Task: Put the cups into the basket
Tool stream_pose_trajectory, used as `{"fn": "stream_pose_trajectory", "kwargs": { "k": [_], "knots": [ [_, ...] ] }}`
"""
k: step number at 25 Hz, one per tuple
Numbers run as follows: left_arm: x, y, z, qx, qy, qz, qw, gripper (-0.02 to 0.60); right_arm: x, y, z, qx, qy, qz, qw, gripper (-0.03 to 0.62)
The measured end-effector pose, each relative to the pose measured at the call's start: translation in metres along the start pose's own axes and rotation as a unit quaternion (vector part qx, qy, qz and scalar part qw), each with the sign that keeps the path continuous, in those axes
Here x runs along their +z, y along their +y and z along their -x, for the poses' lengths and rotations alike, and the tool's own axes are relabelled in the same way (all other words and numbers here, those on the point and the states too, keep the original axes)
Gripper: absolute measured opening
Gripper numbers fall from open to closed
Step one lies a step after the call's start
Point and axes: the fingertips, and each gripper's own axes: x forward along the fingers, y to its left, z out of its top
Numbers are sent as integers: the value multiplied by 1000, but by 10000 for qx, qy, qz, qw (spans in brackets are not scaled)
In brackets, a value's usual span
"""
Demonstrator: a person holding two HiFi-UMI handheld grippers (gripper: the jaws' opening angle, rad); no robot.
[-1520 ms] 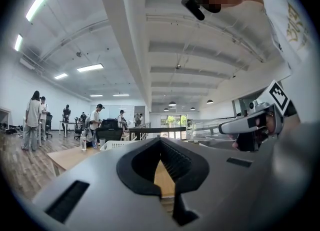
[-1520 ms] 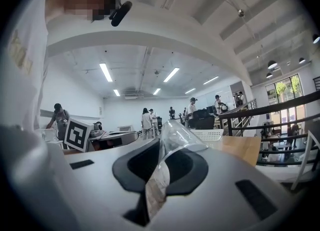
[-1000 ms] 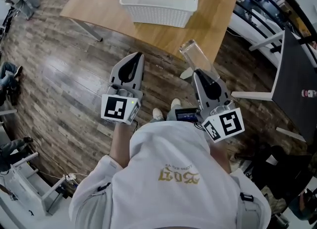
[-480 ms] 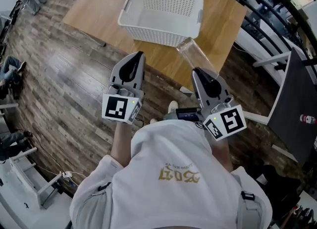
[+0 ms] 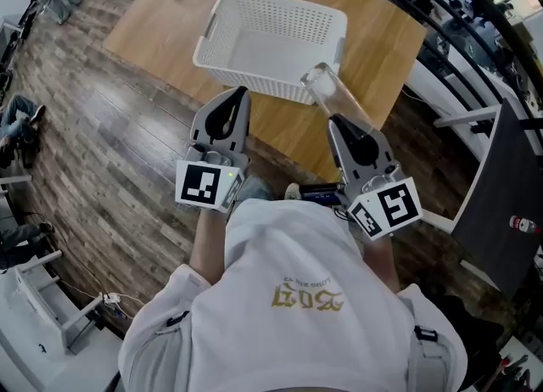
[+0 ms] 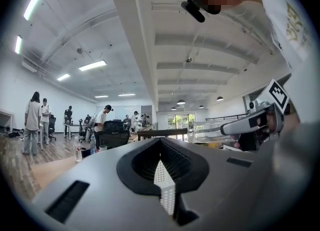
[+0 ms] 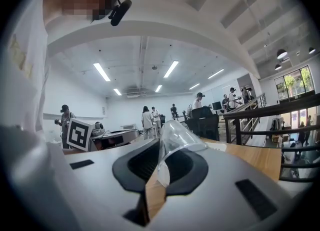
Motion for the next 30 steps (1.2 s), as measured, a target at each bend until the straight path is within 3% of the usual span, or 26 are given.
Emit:
{"fn": "stream_pose_trajectory", "kwargs": {
  "k": [7,22,30],
  "knots": [
    [-2,23,-37,-251,80,-22,9997,6,9,-21,-38,-150,31,42,9999,32],
    [17,161,-71,-487,-175,69,9986,6,28,-10,-168,-573,35,-48,9983,32],
    [6,203,-90,-773,-109,252,9966,6,24,-3,-209,-935,174,-39,9955,32]
  ]
}}
